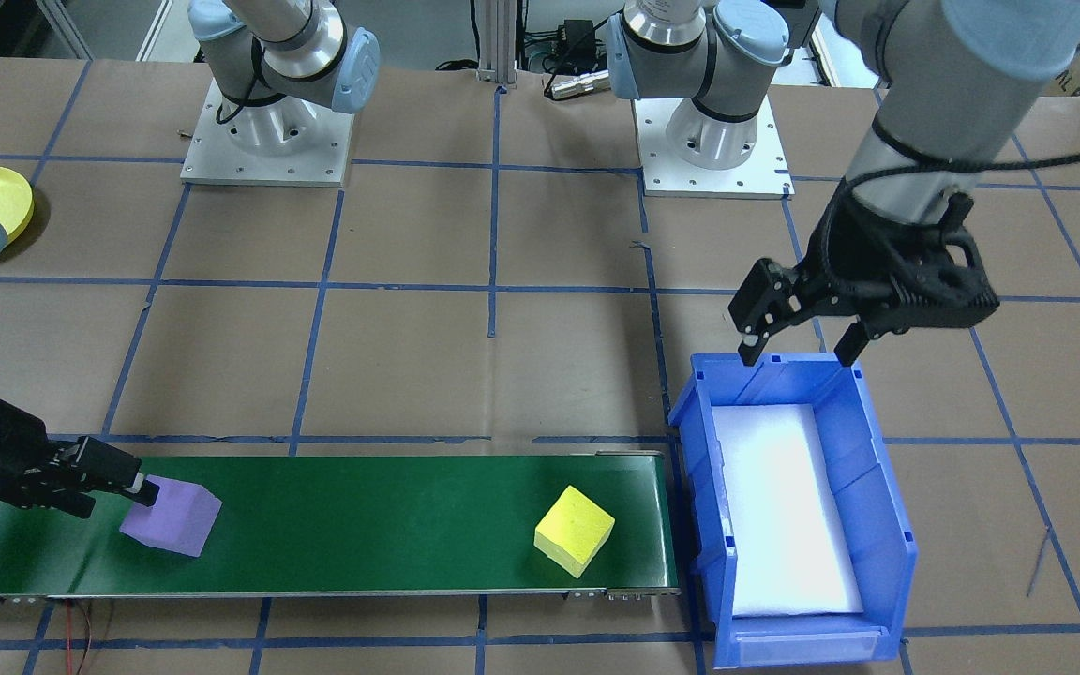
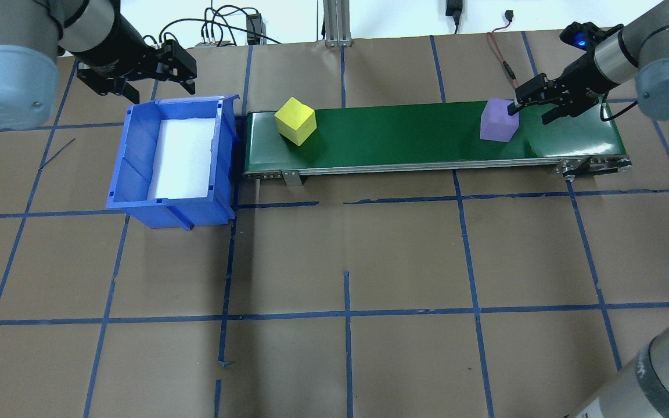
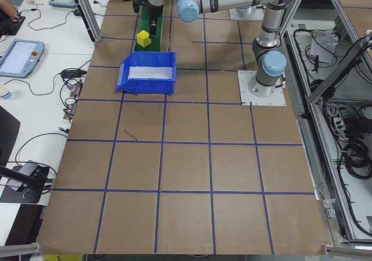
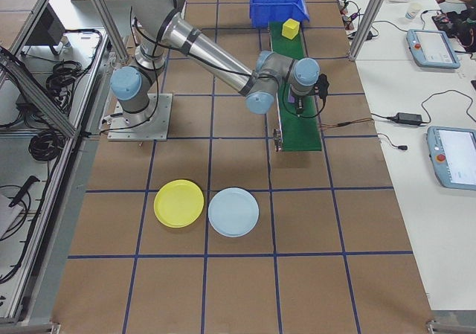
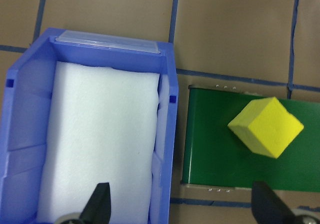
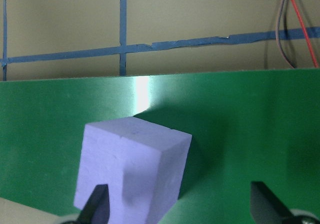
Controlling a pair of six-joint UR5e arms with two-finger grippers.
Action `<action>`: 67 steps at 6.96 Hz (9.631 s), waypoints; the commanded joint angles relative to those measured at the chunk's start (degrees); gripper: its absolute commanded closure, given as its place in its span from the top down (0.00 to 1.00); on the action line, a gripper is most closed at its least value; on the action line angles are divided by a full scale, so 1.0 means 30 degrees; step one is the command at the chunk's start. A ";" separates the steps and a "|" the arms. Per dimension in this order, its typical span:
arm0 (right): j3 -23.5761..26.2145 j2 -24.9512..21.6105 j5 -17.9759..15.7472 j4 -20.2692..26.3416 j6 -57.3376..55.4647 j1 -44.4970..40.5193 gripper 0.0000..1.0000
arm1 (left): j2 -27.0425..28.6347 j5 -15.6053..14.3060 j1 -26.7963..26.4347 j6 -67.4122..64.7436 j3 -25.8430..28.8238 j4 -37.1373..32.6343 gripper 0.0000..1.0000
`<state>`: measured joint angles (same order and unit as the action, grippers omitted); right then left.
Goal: Move block left to right into plate
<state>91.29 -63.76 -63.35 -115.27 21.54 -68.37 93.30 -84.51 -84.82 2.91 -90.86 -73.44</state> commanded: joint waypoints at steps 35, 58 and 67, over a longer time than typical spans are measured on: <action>0.0213 -0.0929 -0.1324 -0.1680 -1.1273 -0.1878 1.00 | -0.2594 -0.2708 0.0089 0.2106 -0.1031 -0.4026 1.00; 0.9145 -0.7282 -0.8648 -0.2331 1.5273 1.5999 0.19 | -0.2594 -0.2708 0.0060 0.2077 -0.1265 -0.4025 1.00; 0.8222 -0.6639 -1.0990 -0.0226 1.0212 1.1951 1.00 | -0.2594 -0.2708 0.0060 0.2077 -0.1294 -0.4026 1.00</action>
<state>118.78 -83.74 -94.30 -118.95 59.23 -23.10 85.52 -92.64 -84.64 9.14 -94.75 -85.52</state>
